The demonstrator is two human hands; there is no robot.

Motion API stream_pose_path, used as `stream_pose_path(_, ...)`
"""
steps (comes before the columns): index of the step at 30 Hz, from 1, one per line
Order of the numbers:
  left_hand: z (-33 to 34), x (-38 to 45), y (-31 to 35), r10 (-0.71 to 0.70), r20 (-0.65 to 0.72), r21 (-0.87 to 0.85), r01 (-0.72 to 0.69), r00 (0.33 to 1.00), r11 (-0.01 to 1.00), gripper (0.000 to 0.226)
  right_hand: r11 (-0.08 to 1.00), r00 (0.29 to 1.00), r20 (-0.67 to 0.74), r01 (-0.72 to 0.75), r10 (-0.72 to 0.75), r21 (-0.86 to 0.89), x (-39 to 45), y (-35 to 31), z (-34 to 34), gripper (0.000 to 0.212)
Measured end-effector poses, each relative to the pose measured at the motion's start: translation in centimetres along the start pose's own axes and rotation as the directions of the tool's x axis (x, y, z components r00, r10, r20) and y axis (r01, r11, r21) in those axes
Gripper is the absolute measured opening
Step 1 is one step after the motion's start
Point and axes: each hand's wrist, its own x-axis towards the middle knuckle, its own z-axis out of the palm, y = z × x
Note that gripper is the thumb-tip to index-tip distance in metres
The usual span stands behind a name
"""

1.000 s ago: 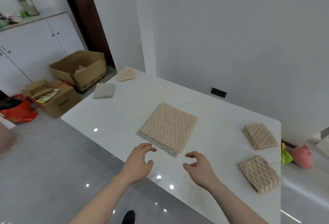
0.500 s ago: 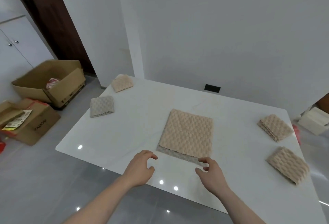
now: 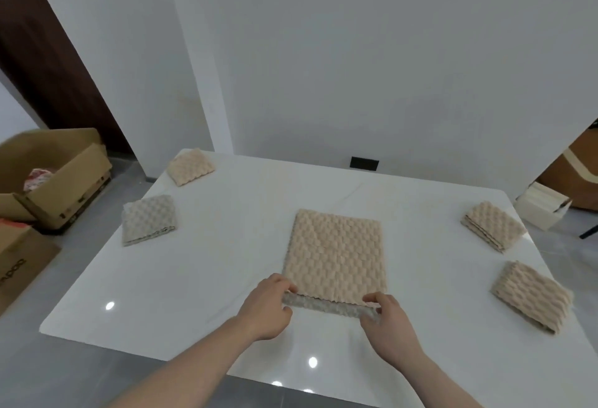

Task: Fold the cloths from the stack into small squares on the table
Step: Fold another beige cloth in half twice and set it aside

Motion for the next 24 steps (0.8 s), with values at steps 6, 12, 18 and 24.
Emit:
stream_pose_path(6, 4.1, 4.9, -4.0, 0.106, -0.067, 0.111, -0.099, 0.992, 0.989, 0.044, 0.985, 0.995, -0.032, 0.085, -0.091, -0.148, 4.1, 3.2, 3.3, 0.032)
stream_pose_path(12, 7.8, 8.1, -7.1, 0.166, -0.326, 0.086, -0.146, 0.931, 0.986, 0.032, 0.983, 0.971, -0.195, 0.116, -0.142, -0.141, 7.8, 6.8, 6.4, 0.032)
stream_pose_path(18, 11.0, 8.6, -8.8, 0.242, -0.476, 0.096, -0.223, 0.846, 0.970, 0.022, 0.972, 0.883, -0.409, 0.194, -0.231, -0.129, 8.6, 9.5, 9.6, 0.031)
stream_pose_path(24, 11.7, 9.0, -9.3, 0.293, -0.571, 0.179, -0.232, 0.767, 0.956, 0.014, 0.944, 0.828, -0.455, 0.277, -0.328, -0.177, 8.6, 10.4, 10.2, 0.026)
